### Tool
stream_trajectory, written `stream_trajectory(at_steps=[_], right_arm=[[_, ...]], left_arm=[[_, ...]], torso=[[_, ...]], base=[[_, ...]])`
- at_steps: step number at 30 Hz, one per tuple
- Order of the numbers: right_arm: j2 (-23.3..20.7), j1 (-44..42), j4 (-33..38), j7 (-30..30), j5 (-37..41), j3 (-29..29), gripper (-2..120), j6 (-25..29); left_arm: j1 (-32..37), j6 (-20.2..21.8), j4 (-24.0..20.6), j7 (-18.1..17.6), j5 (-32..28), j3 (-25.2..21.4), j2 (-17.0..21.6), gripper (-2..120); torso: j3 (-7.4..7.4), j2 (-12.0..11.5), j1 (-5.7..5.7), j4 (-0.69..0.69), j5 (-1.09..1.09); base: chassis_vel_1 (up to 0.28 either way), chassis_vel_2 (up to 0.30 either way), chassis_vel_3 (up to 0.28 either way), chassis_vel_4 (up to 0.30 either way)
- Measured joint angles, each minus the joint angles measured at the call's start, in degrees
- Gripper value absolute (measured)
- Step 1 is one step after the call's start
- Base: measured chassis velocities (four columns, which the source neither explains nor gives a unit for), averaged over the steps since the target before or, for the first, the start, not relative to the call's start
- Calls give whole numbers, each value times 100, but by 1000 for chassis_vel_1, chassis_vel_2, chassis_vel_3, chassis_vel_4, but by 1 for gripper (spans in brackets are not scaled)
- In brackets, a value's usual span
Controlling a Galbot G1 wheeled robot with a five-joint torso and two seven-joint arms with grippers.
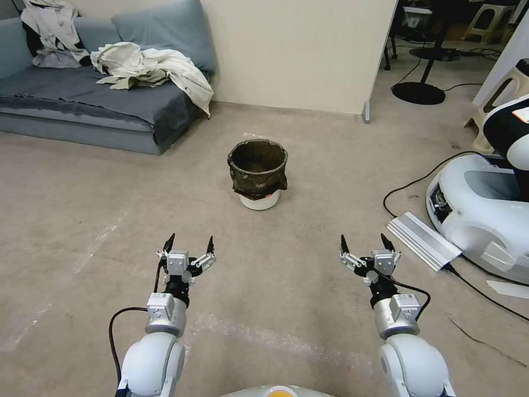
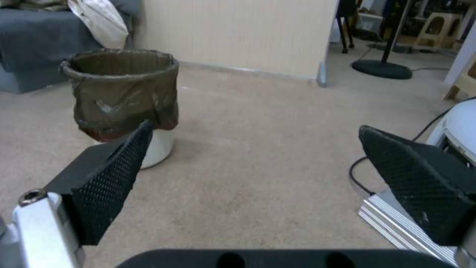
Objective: Pick up the trash can from the floor.
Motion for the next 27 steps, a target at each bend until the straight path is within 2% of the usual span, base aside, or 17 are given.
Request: stream_trajectory(at_steps=[19,20,22,23,26,27], right_arm=[[0,-12,25,0,9,4,100,-1],[0,-32,70,0,27,14,100,-12],[-1,-202,458,-11,183,106,100,-120],[-1,-202,458,-11,183,106,100,-120],[-6,-506,1125,-50,455,272,100,-327],[-6,-506,1125,-50,455,272,100,-327]], left_arm=[[4,9,-6,1,-10,3,-7,100],[15,43,-55,4,-33,14,-27,100],[90,299,-455,48,-197,151,-188,100],[90,299,-455,48,-197,151,-188,100],[245,809,-1215,136,-519,413,-499,100],[245,809,-1215,136,-519,413,-499,100]], torso=[[0,0,0,0,0],[0,0,0,1,0],[0,0,0,0,0],[0,0,0,0,0],[0,0,0,0,1],[0,0,0,0,1]], base=[[0,0,0,0],[0,0,0,0],[0,0,0,0],[0,0,0,0],[0,0,0,0],[0,0,0,0]])
